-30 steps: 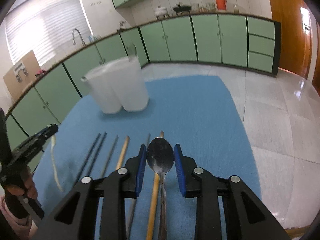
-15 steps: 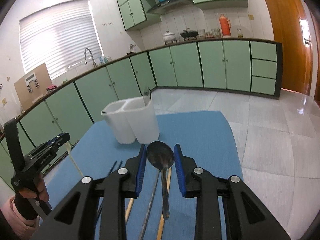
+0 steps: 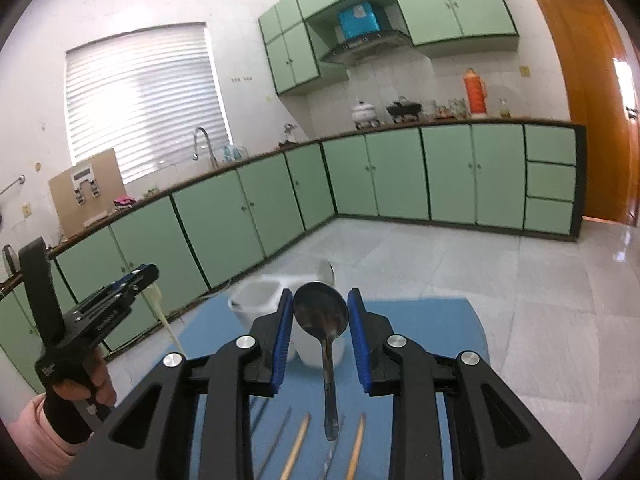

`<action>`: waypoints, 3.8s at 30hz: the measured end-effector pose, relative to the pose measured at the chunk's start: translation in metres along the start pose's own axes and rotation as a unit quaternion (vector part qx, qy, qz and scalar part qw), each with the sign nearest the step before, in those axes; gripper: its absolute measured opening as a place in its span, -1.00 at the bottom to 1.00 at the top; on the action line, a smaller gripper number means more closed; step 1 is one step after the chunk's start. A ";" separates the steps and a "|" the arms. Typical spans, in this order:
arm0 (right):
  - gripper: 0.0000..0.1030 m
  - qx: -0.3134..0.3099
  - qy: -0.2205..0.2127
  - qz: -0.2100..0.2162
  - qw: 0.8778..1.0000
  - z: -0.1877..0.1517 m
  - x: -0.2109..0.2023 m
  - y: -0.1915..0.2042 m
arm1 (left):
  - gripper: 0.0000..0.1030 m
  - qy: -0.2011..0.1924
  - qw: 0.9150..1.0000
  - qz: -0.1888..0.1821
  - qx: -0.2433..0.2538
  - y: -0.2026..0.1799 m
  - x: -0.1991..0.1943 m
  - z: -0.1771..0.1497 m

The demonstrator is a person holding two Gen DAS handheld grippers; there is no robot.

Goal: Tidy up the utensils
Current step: 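Lower the white fork into the holder with the left tool while the right lowers the steel spoon, then open both tools to release the fork and steel spoon into the holder, then move both open tools back over the row of chopsticks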

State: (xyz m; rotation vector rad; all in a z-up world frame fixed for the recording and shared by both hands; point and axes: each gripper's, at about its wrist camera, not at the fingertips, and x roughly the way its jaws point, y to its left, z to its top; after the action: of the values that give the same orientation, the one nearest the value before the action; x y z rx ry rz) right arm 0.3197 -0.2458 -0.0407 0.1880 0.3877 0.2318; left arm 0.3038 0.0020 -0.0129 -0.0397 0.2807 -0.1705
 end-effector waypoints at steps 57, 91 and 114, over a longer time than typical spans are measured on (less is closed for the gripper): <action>-0.19 -0.001 0.010 0.002 1.000 0.000 0.148 0.008 | 0.00 0.023 0.999 -0.027 -0.031 0.008 0.140 -0.023; 0.89 0.037 0.115 -0.092 0.988 -0.154 -0.028 0.000 | 0.87 0.144 0.990 0.008 0.003 0.003 -0.068 -0.144; -0.31 0.033 0.209 -0.080 0.974 -0.230 -0.074 0.013 | 0.86 0.206 0.978 0.021 0.007 -0.010 -0.121 -0.203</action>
State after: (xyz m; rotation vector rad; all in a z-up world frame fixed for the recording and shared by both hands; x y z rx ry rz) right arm 0.1601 -0.2213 -0.2207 0.1721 0.8267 0.0970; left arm 0.1309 0.0096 -0.1737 0.0154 0.6934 -0.1380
